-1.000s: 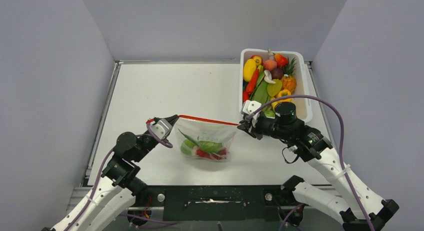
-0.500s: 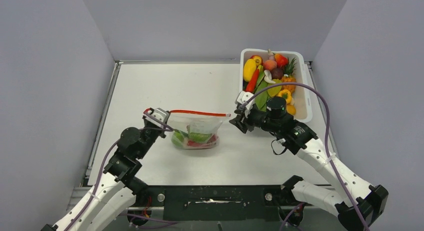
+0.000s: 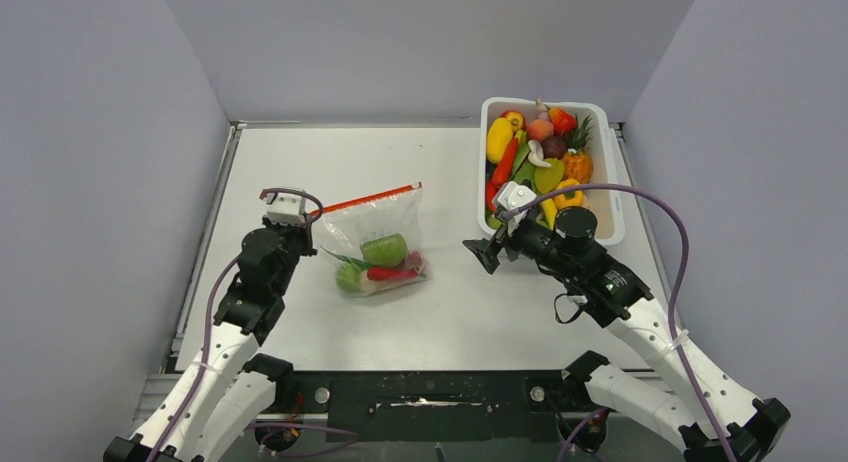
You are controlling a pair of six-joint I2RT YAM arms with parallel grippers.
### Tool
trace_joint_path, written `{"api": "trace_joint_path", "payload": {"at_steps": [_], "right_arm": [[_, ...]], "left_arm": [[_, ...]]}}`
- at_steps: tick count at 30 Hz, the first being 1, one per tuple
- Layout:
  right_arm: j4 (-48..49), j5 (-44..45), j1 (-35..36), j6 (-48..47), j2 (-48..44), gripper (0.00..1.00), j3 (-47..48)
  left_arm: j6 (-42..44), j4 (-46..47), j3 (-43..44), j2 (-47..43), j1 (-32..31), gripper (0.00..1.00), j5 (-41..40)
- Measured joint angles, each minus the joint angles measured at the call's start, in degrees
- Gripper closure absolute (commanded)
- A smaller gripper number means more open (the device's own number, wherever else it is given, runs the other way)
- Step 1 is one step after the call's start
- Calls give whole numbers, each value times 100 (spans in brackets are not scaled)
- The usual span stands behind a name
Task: Place the food in the zip-top bag and seal the zipper
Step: Place the zipper food storage bag at the center of the board, then reset both arms
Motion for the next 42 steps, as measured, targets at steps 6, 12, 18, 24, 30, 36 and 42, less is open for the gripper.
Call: {"api": "trace_joint_path", "payload": {"at_steps": [6, 12, 18, 24, 30, 36, 42], "right_arm": [[98, 63, -4, 92, -61, 2, -70], [122, 61, -4, 162, -61, 2, -157], [140, 63, -4, 245, -44, 3, -168], [151, 295, -4, 745, 9, 2, -168], [175, 767, -4, 1648, 138, 2, -136], [-42, 1777, -4, 2855, 444, 2, 94], [-511, 2796, -4, 3807, 785, 3, 544]], "left_arm": [[-603, -168, 0, 146, 778, 100, -271], [-979, -236, -20, 0, 1099, 100, -975], [-1189, -262, -63, -61, 1130, 84, -1596], [-1272, -291, -66, -81, 1130, 48, -1840], [-1274, -461, -11, -105, 1134, 30, -1657], [-1320, -516, 48, -304, 1134, 29, -866], [-1545, -278, 83, -472, 1121, 28, 605]]}}
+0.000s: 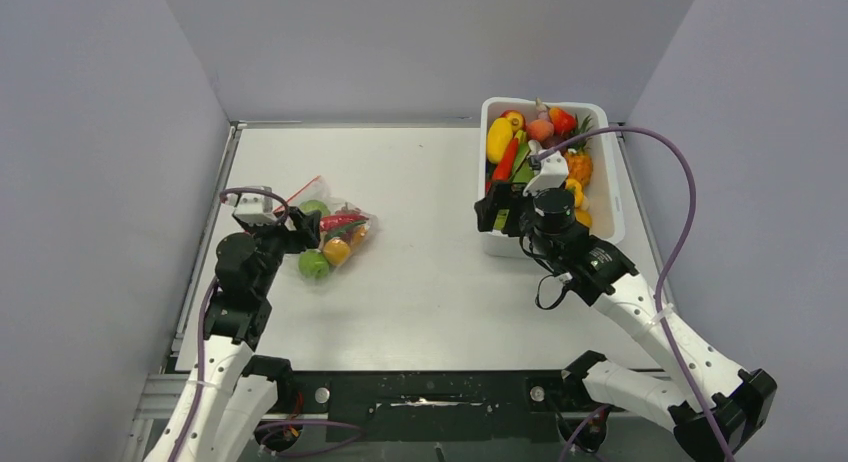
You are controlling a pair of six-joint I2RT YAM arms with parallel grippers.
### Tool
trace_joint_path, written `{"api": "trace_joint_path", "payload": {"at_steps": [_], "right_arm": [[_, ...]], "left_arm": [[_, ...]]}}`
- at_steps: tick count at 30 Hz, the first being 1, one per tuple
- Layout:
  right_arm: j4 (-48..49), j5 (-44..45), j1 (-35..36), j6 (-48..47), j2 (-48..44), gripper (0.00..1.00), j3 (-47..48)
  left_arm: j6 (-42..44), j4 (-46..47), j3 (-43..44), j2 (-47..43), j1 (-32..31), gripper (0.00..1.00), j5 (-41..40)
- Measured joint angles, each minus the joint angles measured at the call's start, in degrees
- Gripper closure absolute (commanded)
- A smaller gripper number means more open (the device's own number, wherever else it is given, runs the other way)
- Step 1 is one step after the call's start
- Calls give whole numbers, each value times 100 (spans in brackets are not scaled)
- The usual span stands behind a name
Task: Place the food in the zip-top bag and seal the zipper
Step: Reset both arms
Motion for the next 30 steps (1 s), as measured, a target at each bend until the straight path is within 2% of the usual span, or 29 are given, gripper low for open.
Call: {"api": "trace_joint_path", "payload": {"at_steps": [4, 7, 12, 17, 30], "right_arm": [[-170, 474, 0, 358, -4, 3, 70], [-240, 710, 0, 470, -63, 2, 70], [-278, 1021, 0, 531, -315, 2, 79], [-280, 1220, 0, 549, -568, 2, 81], [-280, 1268, 0, 719, -629, 2, 81]], "left_arm": [[-166, 369, 0, 120, -131, 27, 1353], [-483, 660, 0, 153, -260, 27, 1939], [-1298, 859, 0, 26, -409, 24, 1541], [-1537, 817, 0, -66, -592, 23, 1038], [-1515, 870, 0, 162, -649, 23, 1486]]}}
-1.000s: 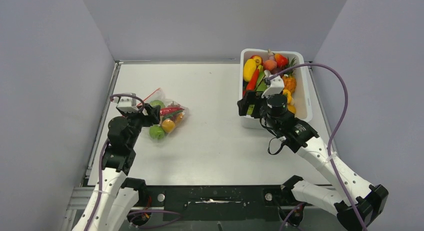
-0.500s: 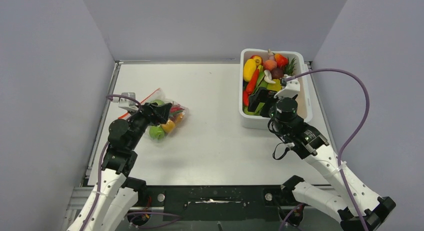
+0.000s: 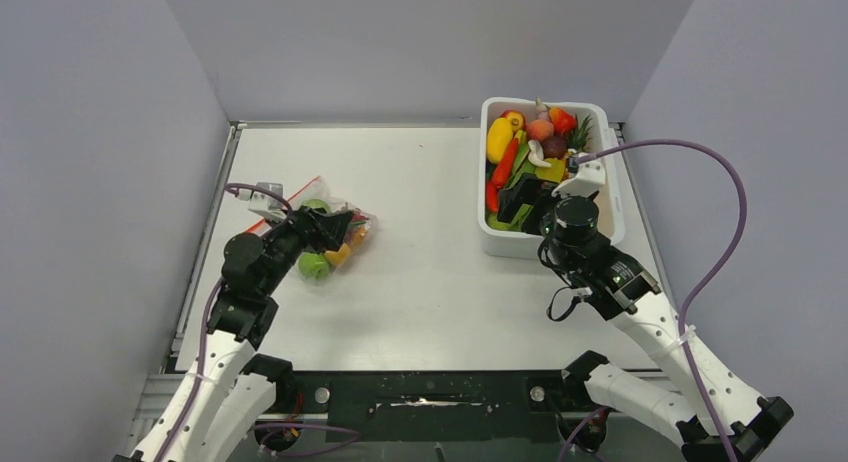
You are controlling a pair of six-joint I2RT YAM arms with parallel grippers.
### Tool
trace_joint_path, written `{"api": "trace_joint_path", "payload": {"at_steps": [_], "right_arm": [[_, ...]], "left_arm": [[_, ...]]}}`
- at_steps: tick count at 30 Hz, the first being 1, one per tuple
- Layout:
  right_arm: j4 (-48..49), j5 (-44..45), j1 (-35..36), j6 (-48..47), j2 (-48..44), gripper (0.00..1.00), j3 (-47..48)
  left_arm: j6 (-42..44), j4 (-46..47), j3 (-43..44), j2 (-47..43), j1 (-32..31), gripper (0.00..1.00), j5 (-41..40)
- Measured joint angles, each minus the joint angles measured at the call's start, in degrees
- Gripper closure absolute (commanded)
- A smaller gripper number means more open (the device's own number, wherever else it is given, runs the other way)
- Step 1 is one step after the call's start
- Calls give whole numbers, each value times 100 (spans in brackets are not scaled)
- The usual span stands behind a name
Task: Place the food in the zip-top bag and seal the zipper
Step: Reset both arms
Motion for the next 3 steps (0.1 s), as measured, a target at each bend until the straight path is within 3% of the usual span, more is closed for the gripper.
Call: {"api": "trace_joint_path", "payload": {"at_steps": [3], "right_arm": [[0, -2, 0, 26, -4, 2, 0]], "left_arm": [[17, -2, 0, 68, 0, 23, 59]]}}
